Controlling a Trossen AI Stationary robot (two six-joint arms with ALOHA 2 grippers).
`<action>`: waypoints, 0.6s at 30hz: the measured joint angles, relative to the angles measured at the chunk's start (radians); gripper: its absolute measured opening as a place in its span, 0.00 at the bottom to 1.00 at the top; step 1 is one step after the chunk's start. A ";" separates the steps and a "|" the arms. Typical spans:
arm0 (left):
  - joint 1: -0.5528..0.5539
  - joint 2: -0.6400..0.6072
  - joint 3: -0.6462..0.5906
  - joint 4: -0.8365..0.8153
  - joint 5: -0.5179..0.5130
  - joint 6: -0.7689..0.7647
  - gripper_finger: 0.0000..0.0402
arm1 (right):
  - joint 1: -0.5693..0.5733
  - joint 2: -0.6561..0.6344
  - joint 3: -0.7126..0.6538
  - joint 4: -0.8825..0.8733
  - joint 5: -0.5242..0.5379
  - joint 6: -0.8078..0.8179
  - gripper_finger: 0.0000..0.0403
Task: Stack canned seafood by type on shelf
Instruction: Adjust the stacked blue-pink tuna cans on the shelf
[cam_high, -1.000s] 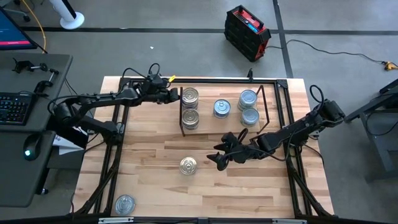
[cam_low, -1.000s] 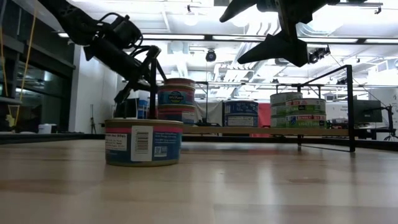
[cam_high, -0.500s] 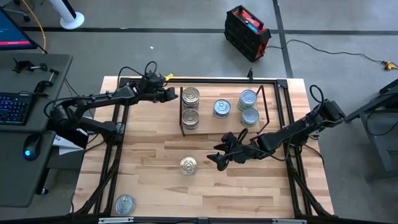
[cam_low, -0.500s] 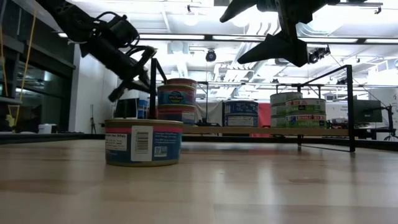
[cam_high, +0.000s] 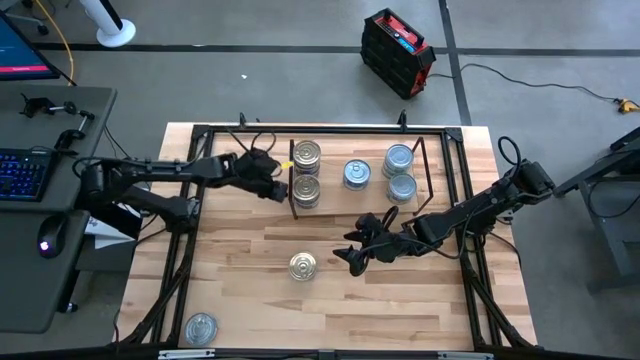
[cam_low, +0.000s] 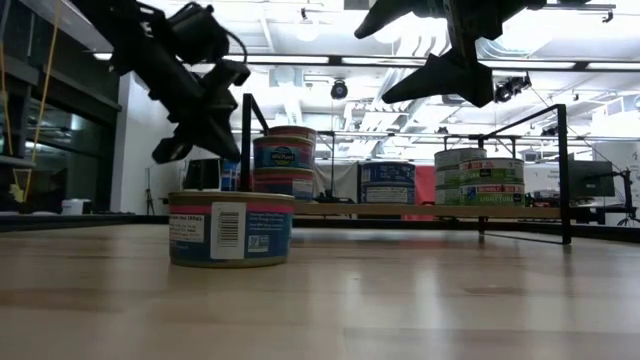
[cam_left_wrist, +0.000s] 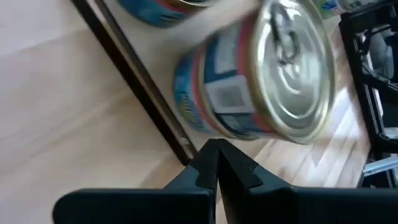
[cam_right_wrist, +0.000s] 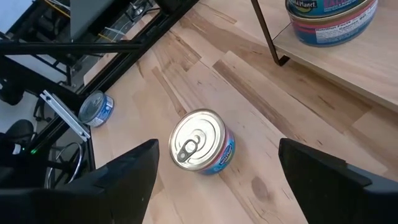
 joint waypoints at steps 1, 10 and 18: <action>-0.020 0.000 0.000 0.008 -0.018 -0.015 0.00 | 0.000 0.000 0.000 0.000 0.000 0.000 0.80; -0.083 0.000 0.000 0.021 -0.182 -0.094 0.00 | 0.000 0.000 0.000 0.000 0.000 0.000 0.80; -0.084 0.040 0.000 0.049 -0.211 -0.129 0.00 | 0.000 0.000 0.000 0.000 0.000 0.001 0.80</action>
